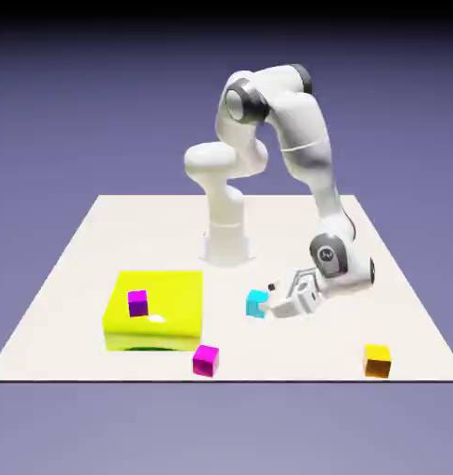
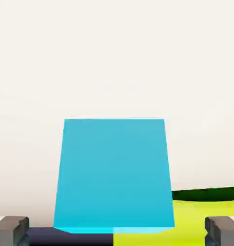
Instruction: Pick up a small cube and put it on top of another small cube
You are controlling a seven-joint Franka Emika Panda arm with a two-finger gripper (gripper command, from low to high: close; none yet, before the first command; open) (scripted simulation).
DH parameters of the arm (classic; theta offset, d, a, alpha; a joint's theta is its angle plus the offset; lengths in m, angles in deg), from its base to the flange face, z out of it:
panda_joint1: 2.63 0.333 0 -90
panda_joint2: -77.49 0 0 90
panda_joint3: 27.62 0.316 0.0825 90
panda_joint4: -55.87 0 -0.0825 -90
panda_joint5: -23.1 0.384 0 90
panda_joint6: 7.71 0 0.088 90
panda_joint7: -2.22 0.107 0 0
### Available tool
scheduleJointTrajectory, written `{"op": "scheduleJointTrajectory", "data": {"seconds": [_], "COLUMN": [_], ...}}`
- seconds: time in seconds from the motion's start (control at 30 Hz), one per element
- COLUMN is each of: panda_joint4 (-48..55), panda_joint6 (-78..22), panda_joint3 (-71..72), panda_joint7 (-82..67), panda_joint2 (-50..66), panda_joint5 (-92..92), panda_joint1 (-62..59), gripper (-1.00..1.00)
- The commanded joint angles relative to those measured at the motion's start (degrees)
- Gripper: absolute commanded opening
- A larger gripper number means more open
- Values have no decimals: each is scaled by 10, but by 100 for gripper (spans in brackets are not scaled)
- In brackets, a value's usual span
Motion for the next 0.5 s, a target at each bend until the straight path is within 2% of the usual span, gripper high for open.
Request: {"op": "scheduleJointTrajectory", "data": {"seconds": [0.0, 0.1, 0.47], "panda_joint4": [0, 45, 182], "panda_joint6": [0, -71, -63], "panda_joint3": [0, 30, 18], "panda_joint7": [0, -33, -250], "panda_joint2": [0, -35, -15], "panda_joint5": [0, 46, -227], "panda_joint1": [0, 16, -158], "gripper": [-100, -100, -100]}}
